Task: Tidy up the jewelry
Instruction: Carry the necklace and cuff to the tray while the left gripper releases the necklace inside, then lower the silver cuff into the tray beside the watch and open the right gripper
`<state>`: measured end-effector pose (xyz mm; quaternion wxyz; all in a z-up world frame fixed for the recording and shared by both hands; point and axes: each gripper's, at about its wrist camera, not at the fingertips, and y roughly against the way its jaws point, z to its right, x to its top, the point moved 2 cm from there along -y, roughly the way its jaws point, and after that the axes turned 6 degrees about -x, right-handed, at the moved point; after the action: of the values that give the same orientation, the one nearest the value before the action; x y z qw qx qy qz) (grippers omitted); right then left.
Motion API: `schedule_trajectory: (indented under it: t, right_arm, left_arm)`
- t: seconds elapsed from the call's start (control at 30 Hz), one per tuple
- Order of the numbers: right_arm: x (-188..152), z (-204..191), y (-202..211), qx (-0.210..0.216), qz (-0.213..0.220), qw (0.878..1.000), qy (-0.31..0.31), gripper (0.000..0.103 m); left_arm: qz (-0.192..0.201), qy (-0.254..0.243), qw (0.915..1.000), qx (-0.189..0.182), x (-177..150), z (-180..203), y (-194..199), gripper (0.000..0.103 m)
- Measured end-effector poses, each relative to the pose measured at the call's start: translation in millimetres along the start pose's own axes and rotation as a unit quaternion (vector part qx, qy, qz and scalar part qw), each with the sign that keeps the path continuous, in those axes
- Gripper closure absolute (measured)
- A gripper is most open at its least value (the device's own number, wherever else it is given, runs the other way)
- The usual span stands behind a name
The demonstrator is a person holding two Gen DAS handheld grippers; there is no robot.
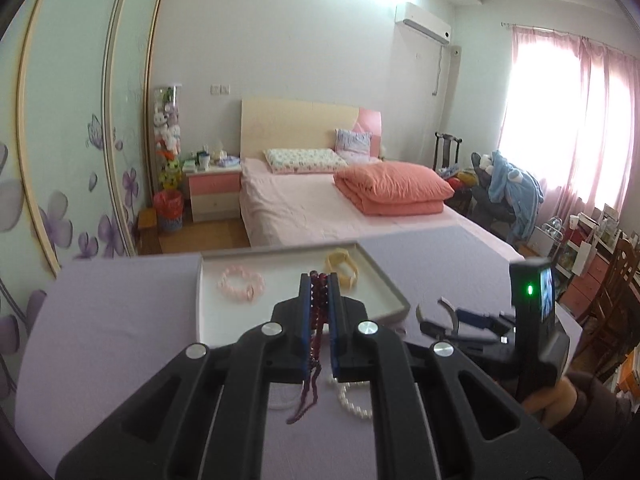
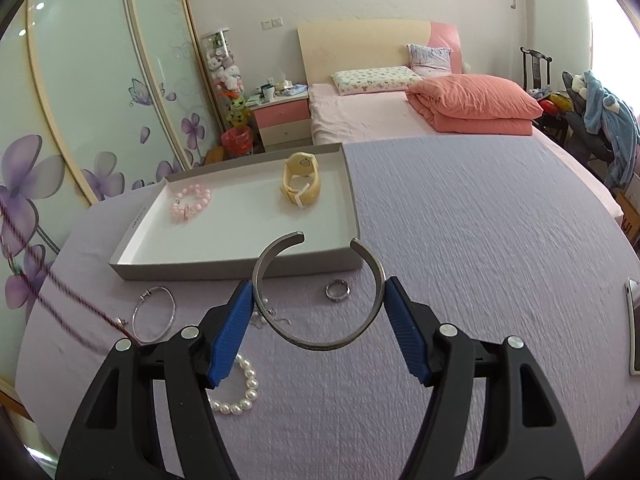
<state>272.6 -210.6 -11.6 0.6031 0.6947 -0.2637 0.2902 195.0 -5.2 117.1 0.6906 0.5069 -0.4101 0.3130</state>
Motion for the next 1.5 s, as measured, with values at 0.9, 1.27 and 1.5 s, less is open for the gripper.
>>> schedule_trajectory:
  t: [0.9,1.27,1.5]
  right_arm:
    - [44.4,-9.3,-48.6,0.013,0.001,1.000,0.010,0.035]
    - [45.6,-17.1,-66.0,0.010,-0.009,1.000,0.021,0.035]
    - [58.1,-32.3,-82.4,0.009,-0.008,0.999,0.033,0.035]
  left_arm:
    - [-0.011,0.030,0.9951,0.094,76.0,-85.6,-129.8,0.095]
    - [-0.052,0.054,0.9933,0.087,44.9,-109.5,-170.3,0.085]
    - [-0.054,0.069,0.9919,0.092,29.2,-125.7,-165.1,0.060]
